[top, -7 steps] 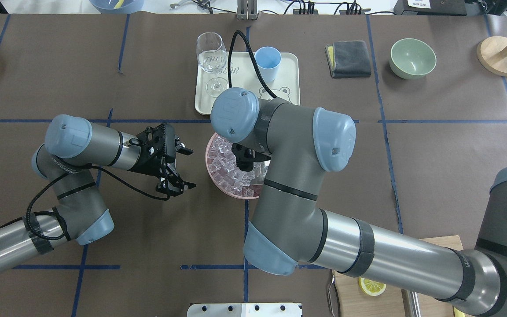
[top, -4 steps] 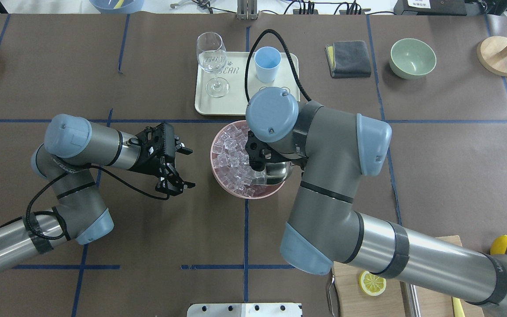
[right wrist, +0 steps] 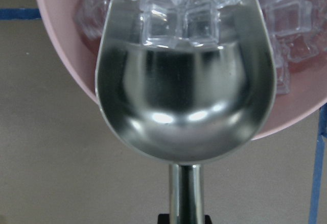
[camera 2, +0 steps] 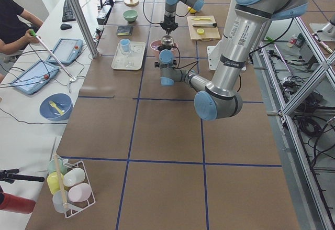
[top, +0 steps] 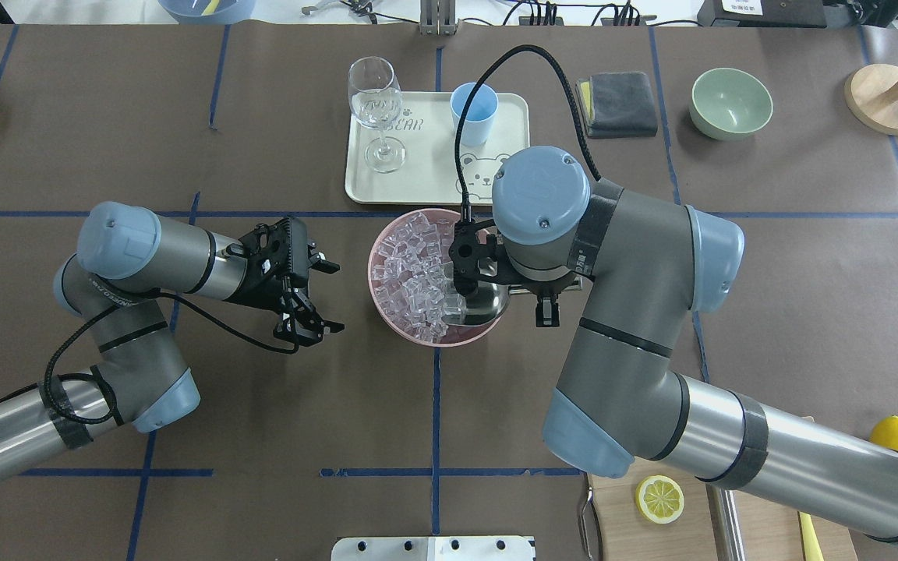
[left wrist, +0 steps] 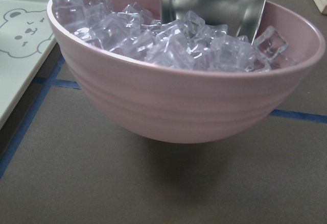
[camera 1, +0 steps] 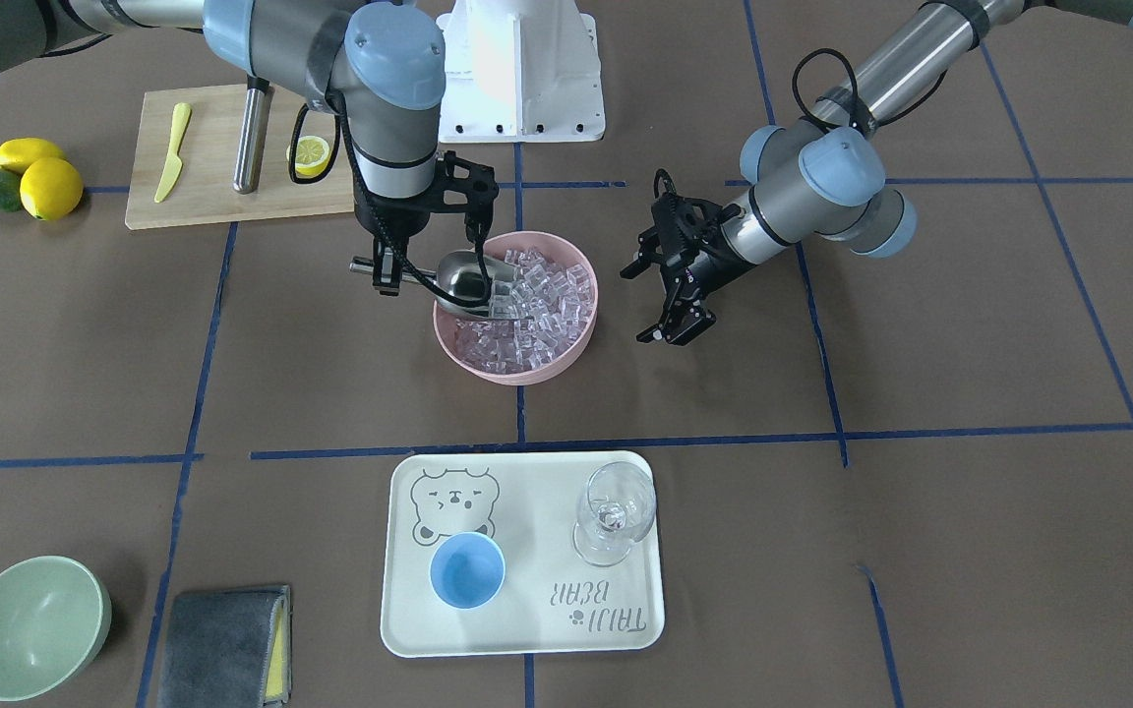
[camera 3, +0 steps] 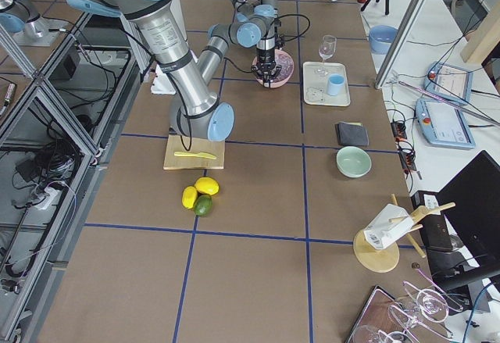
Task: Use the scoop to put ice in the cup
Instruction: 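Drag the scoop through the ice and lift it out full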
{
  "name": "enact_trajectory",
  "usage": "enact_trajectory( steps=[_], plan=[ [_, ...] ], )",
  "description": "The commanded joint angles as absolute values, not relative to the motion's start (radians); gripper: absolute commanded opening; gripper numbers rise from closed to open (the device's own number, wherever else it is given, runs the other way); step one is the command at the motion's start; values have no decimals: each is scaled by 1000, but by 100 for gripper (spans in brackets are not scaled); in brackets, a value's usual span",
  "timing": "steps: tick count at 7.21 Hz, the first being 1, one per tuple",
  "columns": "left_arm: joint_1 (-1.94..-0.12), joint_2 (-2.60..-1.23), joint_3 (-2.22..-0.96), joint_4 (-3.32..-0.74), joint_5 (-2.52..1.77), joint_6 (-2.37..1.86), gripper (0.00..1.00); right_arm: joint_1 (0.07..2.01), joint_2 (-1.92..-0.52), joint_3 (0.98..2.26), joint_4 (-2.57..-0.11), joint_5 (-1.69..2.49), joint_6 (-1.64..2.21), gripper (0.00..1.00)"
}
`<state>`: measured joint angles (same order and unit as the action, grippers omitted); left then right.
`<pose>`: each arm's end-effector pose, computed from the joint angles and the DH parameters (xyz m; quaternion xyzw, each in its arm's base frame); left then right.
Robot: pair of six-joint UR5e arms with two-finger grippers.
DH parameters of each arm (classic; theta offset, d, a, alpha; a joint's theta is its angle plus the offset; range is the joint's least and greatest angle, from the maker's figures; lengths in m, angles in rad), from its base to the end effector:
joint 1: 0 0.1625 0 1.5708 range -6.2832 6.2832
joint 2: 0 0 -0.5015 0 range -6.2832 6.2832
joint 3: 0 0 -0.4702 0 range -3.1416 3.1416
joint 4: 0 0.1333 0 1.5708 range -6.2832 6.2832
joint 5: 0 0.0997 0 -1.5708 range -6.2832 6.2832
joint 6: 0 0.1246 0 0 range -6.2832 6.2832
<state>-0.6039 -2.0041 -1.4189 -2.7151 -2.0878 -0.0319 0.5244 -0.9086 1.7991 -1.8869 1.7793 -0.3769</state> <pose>0.6045 -0.5042 0.4041 0.4624 0.4726 0.4788 0.5775 -0.5989 -0.4706 0.2406 0.2333 -0.1868 -0.6453 0.7031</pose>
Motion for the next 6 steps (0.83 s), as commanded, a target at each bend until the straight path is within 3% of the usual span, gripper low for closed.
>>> enact_trajectory(
  steps=[1, 6],
  plan=[
    [-606, -2003, -1419, -2715, -2088, -31, 100, 531, -969, 1799, -1746, 1827, -335, 0],
    [-612, -2002, -1419, -2715, -2086, -29, 100, 618, -1017, 1799, -1588, 2002, -321, 0]
  ],
)
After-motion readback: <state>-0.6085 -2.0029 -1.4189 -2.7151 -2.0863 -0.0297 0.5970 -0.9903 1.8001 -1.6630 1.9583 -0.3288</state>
